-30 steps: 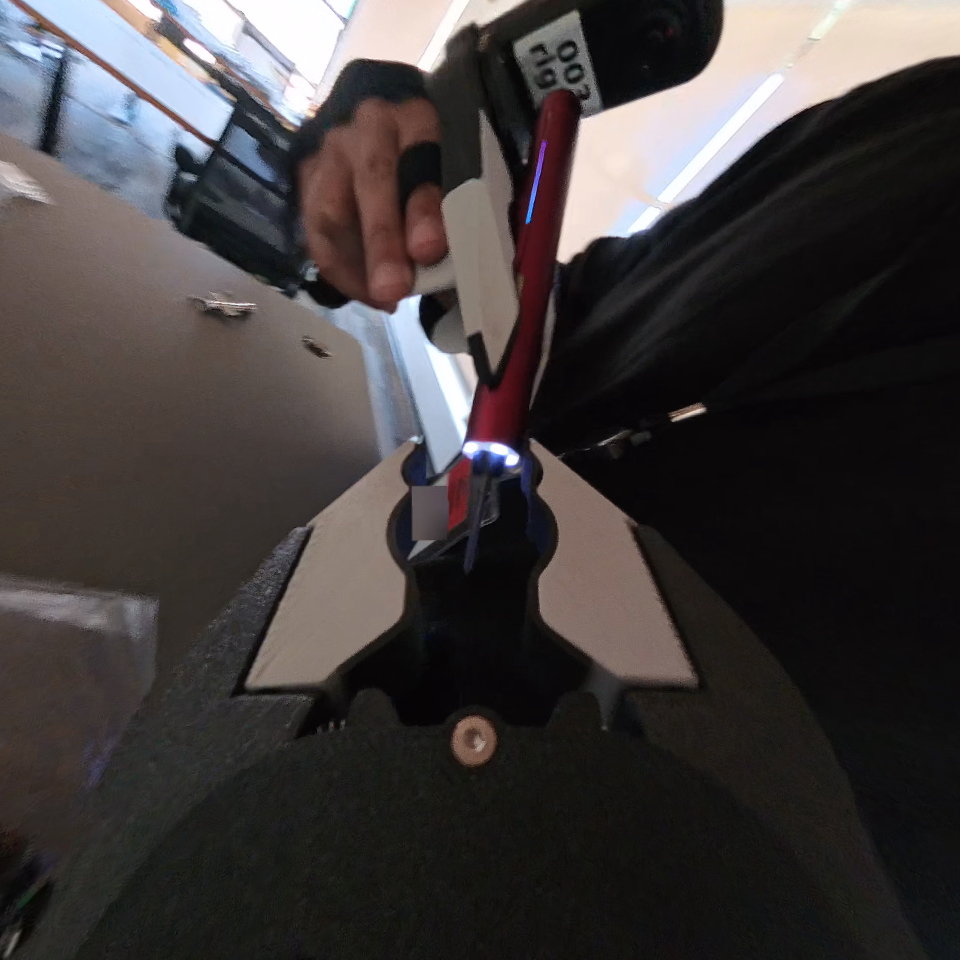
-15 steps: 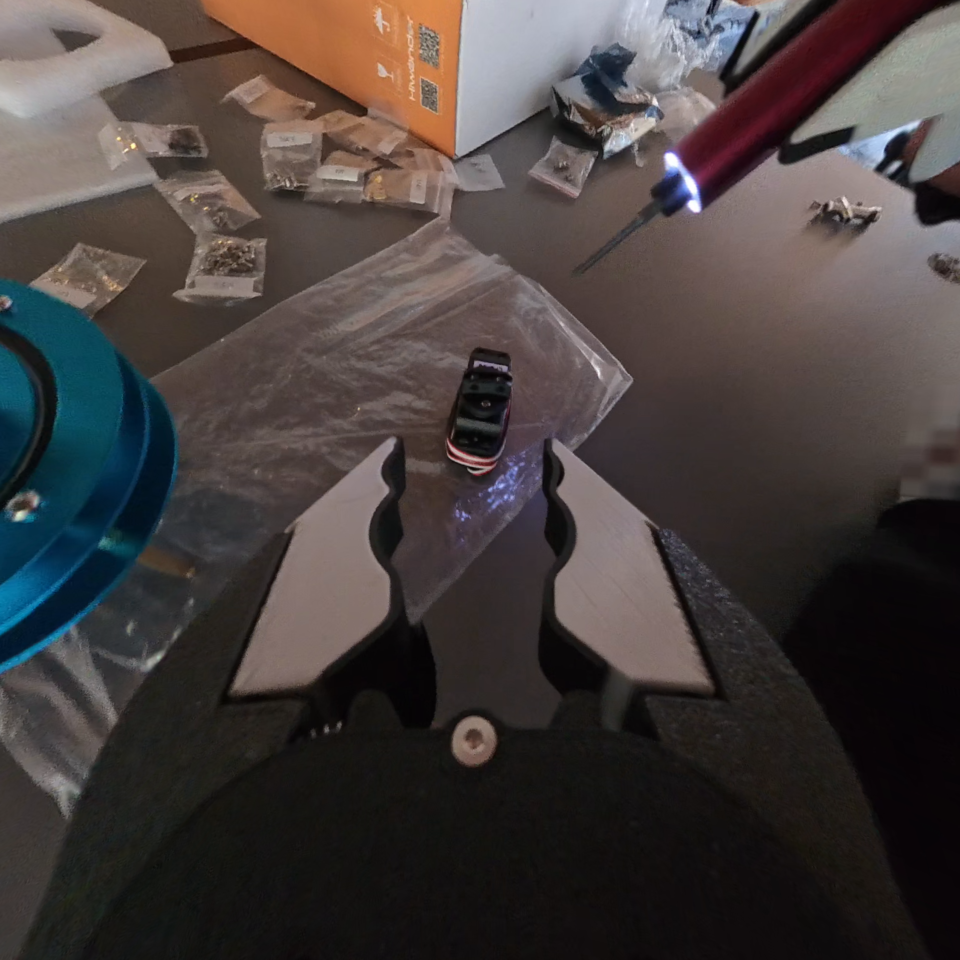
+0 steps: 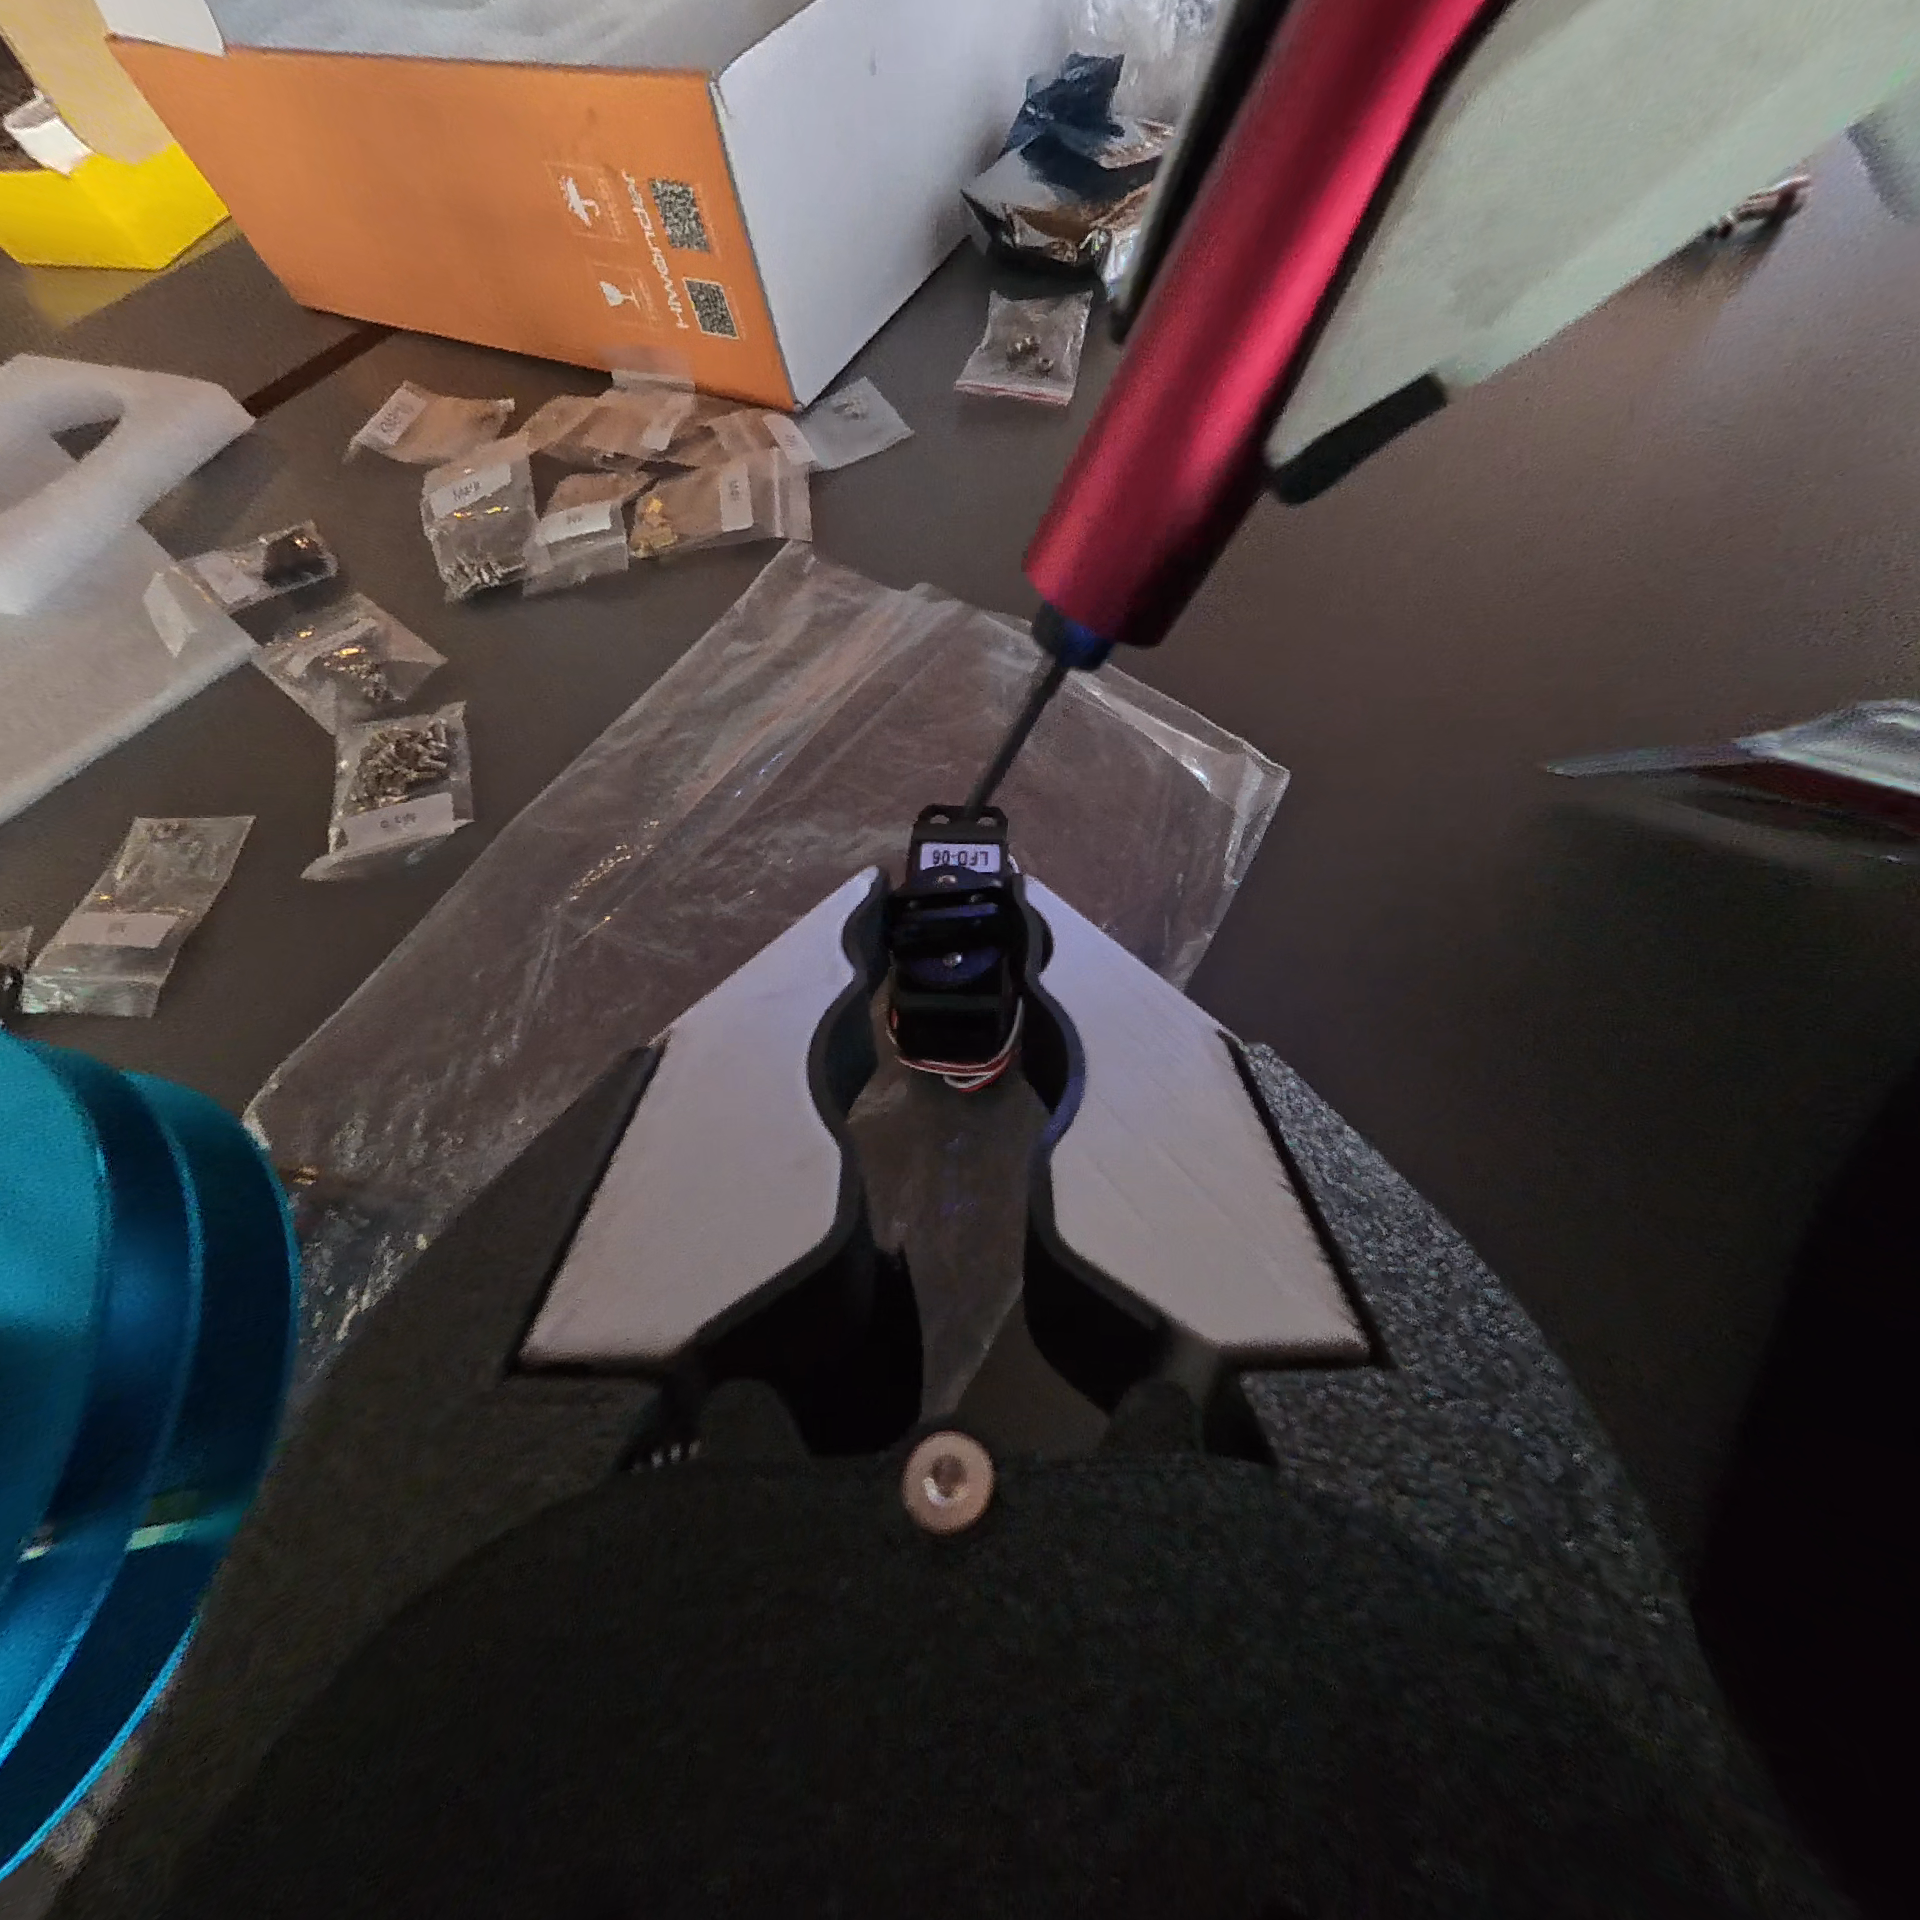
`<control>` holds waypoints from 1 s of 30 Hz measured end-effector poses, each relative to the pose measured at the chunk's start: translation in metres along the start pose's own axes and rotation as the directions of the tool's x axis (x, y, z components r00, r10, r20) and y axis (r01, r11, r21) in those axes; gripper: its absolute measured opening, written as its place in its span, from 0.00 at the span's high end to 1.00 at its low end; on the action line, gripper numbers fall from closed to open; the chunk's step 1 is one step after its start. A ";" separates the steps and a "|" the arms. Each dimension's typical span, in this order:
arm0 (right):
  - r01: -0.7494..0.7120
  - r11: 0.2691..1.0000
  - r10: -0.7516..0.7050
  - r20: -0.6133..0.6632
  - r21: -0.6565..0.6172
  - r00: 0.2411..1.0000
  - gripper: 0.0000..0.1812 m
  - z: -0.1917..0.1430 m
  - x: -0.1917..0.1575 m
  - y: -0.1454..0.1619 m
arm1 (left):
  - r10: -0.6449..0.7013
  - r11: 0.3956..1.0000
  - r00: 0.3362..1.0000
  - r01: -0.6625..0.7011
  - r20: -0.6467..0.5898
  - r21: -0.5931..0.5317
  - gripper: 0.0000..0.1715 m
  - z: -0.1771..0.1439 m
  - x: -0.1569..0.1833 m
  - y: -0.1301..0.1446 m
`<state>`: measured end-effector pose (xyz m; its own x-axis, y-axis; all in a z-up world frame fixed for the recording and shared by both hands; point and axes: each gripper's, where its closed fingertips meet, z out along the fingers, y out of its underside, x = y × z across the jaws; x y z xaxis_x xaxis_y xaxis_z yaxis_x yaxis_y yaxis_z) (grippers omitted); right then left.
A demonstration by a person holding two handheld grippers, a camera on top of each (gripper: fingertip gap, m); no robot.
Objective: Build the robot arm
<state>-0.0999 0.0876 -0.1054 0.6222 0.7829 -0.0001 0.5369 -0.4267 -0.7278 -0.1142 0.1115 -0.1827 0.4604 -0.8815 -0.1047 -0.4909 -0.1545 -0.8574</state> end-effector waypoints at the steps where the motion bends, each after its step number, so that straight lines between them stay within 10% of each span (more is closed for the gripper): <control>1: -0.011 1.000 0.011 0.000 -0.015 1.000 0.87 0.001 0.001 0.001 | 0.005 1.000 1.000 -0.005 0.002 0.000 0.88 0.000 0.000 0.000; 30: 0.047 0.992 -0.045 0.013 -0.119 0.999 0.87 0.017 0.004 -0.001 | -0.024 1.000 1.000 0.024 -0.010 0.003 0.88 0.002 -0.001 0.000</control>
<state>-0.1079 0.0987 -0.1159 0.5896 0.8073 0.0238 0.6294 -0.4407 -0.6401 -0.1135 0.1133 -0.1833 0.4651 -0.8817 -0.0789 -0.4775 -0.1747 -0.8611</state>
